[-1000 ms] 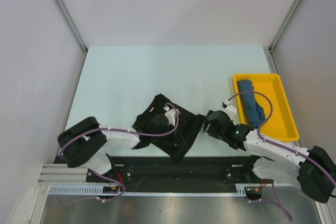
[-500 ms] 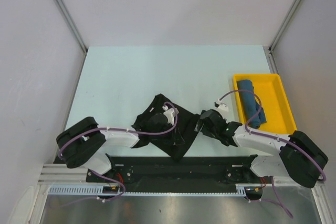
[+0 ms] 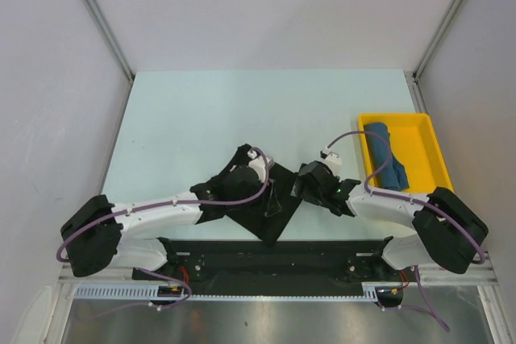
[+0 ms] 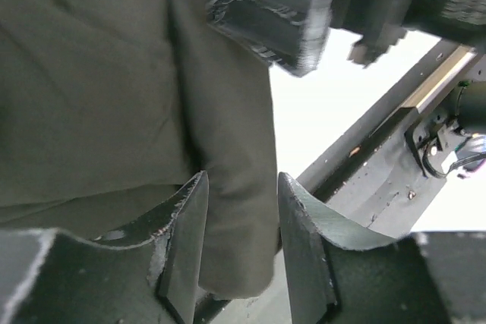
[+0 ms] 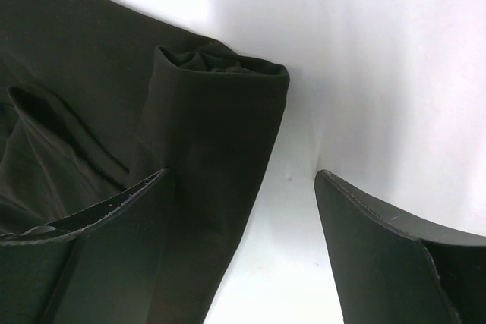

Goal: Roll the t-shirts
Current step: Roll the T-shirt to the center of the board.

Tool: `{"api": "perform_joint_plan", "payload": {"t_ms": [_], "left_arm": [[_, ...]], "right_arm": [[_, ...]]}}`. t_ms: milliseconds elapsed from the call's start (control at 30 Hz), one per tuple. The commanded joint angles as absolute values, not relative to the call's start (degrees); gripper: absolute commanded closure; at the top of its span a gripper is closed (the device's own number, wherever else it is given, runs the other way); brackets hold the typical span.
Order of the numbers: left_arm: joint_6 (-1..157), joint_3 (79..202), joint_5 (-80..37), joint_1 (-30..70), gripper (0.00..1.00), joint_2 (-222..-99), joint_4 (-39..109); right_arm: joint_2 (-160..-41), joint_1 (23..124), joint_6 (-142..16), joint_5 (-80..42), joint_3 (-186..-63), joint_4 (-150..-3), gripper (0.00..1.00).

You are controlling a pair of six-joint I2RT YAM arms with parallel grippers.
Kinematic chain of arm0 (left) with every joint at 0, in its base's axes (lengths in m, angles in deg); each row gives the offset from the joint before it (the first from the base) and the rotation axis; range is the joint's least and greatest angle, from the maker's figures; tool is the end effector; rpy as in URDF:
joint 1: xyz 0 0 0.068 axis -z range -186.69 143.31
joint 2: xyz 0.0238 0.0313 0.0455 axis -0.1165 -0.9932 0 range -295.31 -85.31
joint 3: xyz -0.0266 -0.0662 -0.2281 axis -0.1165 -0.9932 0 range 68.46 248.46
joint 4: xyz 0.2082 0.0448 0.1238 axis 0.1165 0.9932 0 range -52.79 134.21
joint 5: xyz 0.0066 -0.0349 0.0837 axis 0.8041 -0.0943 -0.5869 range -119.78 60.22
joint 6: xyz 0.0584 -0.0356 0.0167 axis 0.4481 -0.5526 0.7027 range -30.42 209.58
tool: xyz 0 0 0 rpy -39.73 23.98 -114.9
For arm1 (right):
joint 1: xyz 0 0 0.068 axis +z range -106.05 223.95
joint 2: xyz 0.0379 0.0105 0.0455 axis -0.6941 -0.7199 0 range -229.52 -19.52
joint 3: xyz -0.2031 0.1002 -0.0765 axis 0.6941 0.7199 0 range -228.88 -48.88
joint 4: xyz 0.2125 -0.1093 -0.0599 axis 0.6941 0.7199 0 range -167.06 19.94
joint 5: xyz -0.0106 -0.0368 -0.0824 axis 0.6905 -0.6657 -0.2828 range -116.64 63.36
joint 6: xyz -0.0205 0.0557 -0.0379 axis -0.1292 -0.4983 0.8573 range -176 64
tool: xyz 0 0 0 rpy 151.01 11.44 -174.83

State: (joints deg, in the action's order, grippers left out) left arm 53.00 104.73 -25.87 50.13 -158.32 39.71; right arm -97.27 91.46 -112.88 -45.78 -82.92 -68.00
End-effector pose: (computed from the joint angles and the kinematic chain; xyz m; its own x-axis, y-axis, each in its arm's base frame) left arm 0.1467 -0.2317 0.1605 -0.7928 0.1261 -0.5963 0.4874 0.7185 -0.4961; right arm 0.1868 0.1760 0.1202 -0.7652 0.3361 -0.5491 0.1431 0.9204 0.3639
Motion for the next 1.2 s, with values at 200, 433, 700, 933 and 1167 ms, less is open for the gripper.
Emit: {"api": "perform_joint_plan", "payload": {"t_ms": [200, 433, 700, 933, 1167], "left_arm": [[58.37, 117.05, -45.32, 63.35, 0.46, -165.36, 53.99], [58.29, 119.43, -55.70, 68.45, 0.42, -170.99, 54.96], [61.09, 119.70, -61.16, 71.09, 0.46, -175.83, 54.35], [64.35, 116.02, -56.09, 71.00, 0.89, -174.27, 47.77], [62.25, 108.63, -39.46, 68.02, 1.00, -167.05, 28.61]], "right_arm": [[-101.60, 91.06, -112.60, -43.61, -84.74, -65.29, 0.18], [-101.78, 90.89, -112.78, -43.25, -84.74, -64.41, 0.18], [-101.08, 90.45, -112.69, -42.81, -84.74, -64.32, 0.16], [-99.32, 90.36, -111.64, -42.29, -84.74, -63.97, 0.15], [-89.67, 89.74, -110.76, -46.15, -84.13, -58.44, 0.10]]}}
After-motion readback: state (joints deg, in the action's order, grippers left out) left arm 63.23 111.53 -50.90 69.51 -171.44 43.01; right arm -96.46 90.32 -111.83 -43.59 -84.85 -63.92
